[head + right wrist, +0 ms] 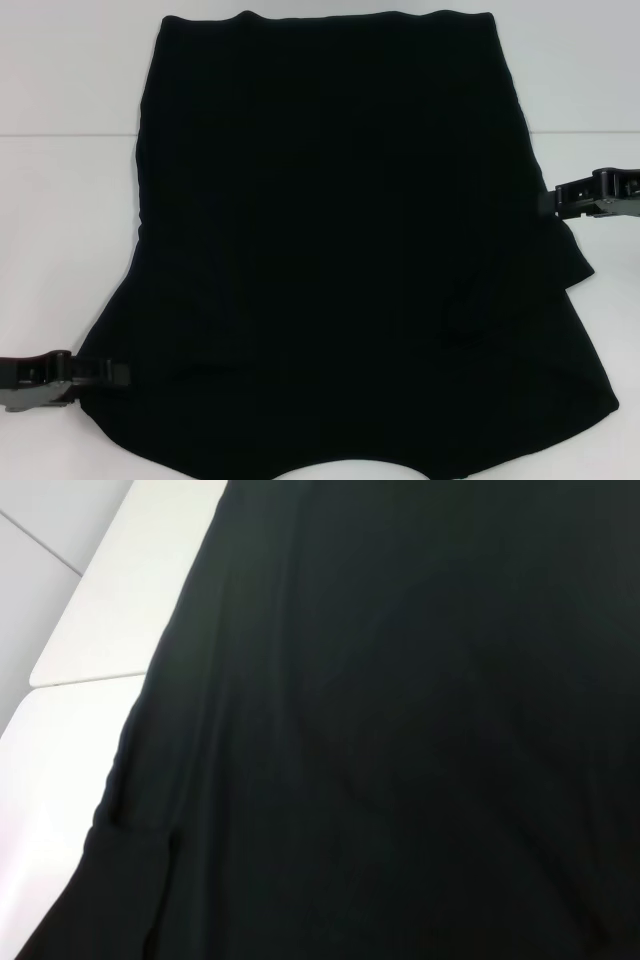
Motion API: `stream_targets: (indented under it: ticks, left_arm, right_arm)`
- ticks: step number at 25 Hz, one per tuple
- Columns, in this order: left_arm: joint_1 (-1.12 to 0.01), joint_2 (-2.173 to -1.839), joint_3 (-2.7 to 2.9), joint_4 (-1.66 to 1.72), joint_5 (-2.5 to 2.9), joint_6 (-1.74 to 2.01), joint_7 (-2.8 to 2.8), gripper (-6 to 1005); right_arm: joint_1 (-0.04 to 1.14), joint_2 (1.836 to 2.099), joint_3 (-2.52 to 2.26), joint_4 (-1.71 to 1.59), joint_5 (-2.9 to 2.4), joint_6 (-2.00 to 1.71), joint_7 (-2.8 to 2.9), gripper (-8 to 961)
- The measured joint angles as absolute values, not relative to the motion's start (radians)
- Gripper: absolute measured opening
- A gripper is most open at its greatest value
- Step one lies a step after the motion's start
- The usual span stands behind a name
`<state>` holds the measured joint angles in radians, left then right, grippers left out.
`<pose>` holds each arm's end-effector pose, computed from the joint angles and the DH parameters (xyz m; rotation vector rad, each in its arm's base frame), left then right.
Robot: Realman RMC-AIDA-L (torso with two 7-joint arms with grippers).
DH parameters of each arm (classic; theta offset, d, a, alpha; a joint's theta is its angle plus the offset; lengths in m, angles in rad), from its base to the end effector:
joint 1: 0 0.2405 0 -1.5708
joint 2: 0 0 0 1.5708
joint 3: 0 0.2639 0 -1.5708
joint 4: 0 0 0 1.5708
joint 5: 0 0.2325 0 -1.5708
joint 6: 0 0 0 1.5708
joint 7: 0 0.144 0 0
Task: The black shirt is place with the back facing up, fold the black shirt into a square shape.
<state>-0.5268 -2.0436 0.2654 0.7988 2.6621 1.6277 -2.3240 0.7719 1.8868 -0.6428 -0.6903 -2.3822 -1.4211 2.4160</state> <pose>-0.3726 0.3125 0.0536 -2.0434 -2.0154 -0.3152 0.2704 0.4414 0.0838 -2.2590 1.6007 0.3052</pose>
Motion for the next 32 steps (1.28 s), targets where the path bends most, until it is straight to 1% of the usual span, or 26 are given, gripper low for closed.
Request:
stream_targets:
  ticks: [3, 11, 14, 17, 22, 25, 27, 29, 32]
  left_arm:
    - [-0.527, -2.044, 0.261, 0.8, 2.662, 1.624, -2.323, 601]
    - [-0.528, -2.042, 0.259, 0.802, 2.65, 1.629, -2.281, 440]
    - [-0.528, -2.042, 0.259, 0.799, 2.62, 1.637, -2.252, 380]
    - [-0.529, -2.039, 0.258, 0.792, 2.593, 1.658, -2.218, 173]
    - [-0.531, -2.032, 0.254, 0.785, 2.539, 1.705, -2.183, 66]
    - [-0.538, -2.028, 0.253, 0.784, 2.532, 1.707, -2.187, 66]
    - [-0.545, -2.027, 0.253, 0.779, 2.532, 1.697, -2.193, 66]
    - [-0.553, -2.024, 0.255, 0.768, 2.532, 1.686, -2.195, 66]
    - [-0.565, -2.022, 0.259, 0.759, 2.532, 1.677, -2.196, 66]
  right_arm:
    - [0.769, 1.887, -0.639, -0.69, -2.382, -1.421, 2.416, 423]
    - [0.759, 1.886, -0.638, -0.69, -2.385, -1.4, 2.416, 415]
    - [0.76, 1.88, -0.646, -0.689, -2.405, -1.401, 2.417, 412]
    - [0.759, 1.875, -0.645, -0.689, -2.416, -1.423, 2.412, 404]
    - [0.734, 1.856, -0.643, -0.698, -2.431, -1.52, 2.399, 390]
    - [0.713, 1.843, -0.646, -0.701, -2.476, -1.596, 2.399, 382]
    - [0.697, 1.841, -0.647, -0.706, -2.505, -1.635, 2.397, 376]
    - [0.688, 1.847, -0.647, -0.713, -2.526, -1.656, 2.385, 371]
    - [0.676, 1.862, -0.647, -0.718, -2.559, -1.662, 2.358, 362]
